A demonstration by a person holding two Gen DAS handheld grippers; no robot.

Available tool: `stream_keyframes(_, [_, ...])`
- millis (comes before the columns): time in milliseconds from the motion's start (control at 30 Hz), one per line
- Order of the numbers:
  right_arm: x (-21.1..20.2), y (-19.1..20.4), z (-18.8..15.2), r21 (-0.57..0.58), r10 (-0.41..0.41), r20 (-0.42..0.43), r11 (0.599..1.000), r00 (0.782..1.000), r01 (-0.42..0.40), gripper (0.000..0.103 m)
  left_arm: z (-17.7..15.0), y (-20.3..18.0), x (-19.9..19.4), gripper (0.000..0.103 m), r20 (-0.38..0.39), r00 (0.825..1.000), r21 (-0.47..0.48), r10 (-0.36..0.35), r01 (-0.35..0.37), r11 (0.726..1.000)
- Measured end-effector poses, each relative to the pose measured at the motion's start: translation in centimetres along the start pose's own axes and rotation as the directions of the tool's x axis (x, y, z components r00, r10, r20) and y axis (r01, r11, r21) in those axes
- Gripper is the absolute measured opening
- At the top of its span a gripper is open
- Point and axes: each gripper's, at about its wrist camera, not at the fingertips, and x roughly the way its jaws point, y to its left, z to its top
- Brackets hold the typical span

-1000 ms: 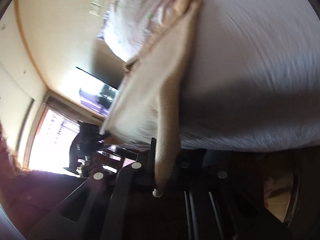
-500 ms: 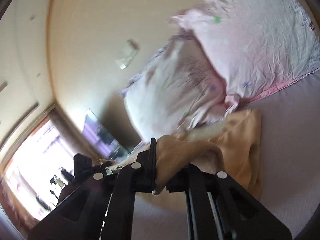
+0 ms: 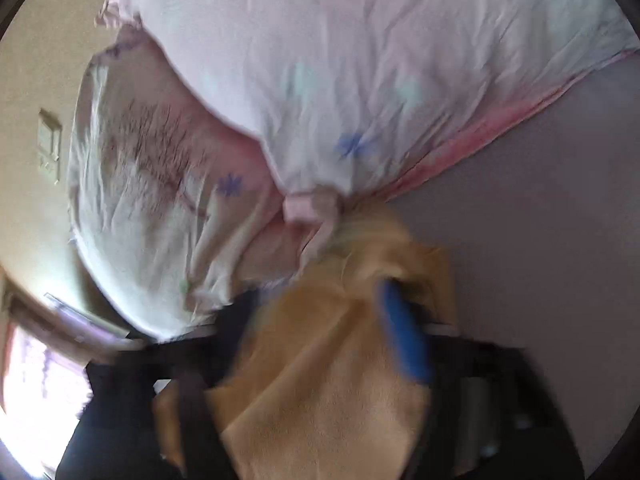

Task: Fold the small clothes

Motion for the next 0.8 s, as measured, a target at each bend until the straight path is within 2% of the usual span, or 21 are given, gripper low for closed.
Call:
stream_keyframes(33, [-1.5,-0.1,-0.2,0.0,0.026,0.06,1.0,0.998,-0.026,0.097,-0.1,-0.7,-0.3,0.049,-0.012,1.0,0.037,0.004,-0.003,0.999])
stream_keyframes(100, [-3.5,-0.6,-0.7,-0.001,0.09,0.129,0.996,0.987,-0.091,0.099,-0.1,-2.5,0.0,0.051,-0.044,0.998,0.094,0.034,-0.03,0.995])
stream_keyframes(167, [-4.2,-1.5,-1.5,-0.001,0.126,0.153,0.992,0.98,-0.127,0.1,-0.4,-3.3,1.1,0.049,-0.096,0.992,0.124,0.086,-0.074,0.99])
stream_keyframes(300, [-3.5,-2.5,-2.1,0.018,0.149,0.099,0.988,0.984,-0.151,0.1,-1.2,-2.2,2.7,0.045,-0.151,0.97,0.13,0.193,-0.174,0.976])
stream_keyframes(400, [-3.8,-2.7,-2.3,0.0,0.179,0.097,0.984,0.979,-0.18,0.1,-1.3,-1.5,2.9,0.043,-0.147,0.957,0.12,0.249,-0.232,0.965])
stream_keyframes(467, [-3.7,-1.8,-2.1,-0.014,0.193,0.094,0.981,0.977,-0.193,0.1,-1.2,-1.5,3.3,0.043,-0.14,0.945,0.133,0.295,-0.277,0.952])
stream_keyframes(500, [-3.8,-1.8,-2.2,-0.022,0.202,0.089,0.979,0.975,-0.201,0.1,-1.0,-1.6,3.8,0.043,-0.14,0.934,0.14,0.329,-0.31,0.94])
stream_keyframes(567, [-3.9,-1.3,-2.2,-0.032,0.216,0.076,0.976,0.974,-0.214,0.1,-0.9,-1.9,4.5,0.042,-0.139,0.927,0.144,0.348,-0.329,0.933])
stream_keyframes(600, [-3.8,-1.2,-2.2,-0.035,0.223,0.07,0.975,0.972,-0.221,0.1,-0.9,-2.0,4.7,0.032,-0.134,0.926,0.141,0.353,-0.335,0.932])
stream_keyframes(633, [-3.7,-1.1,-2.2,-0.04,0.229,0.062,0.973,0.971,-0.227,0.1,-0.9,-2.1,5.0,0.01,-0.138,0.924,0.146,0.357,-0.338,0.93])
stream_keyframes(733, [-3.7,-0.7,-2.2,-0.05,0.249,0.054,0.968,0.967,-0.246,0.1,-0.7,-3.4,5.5,0.006,-0.121,0.928,0.17,0.351,-0.329,0.929])
stream_keyframes(800, [-3.9,-0.5,-2.2,-0.057,0.263,0.055,0.964,0.963,-0.26,0.1,-0.3,-4.6,5.1,0.006,-0.07,0.934,0.198,0.35,-0.331,0.923])
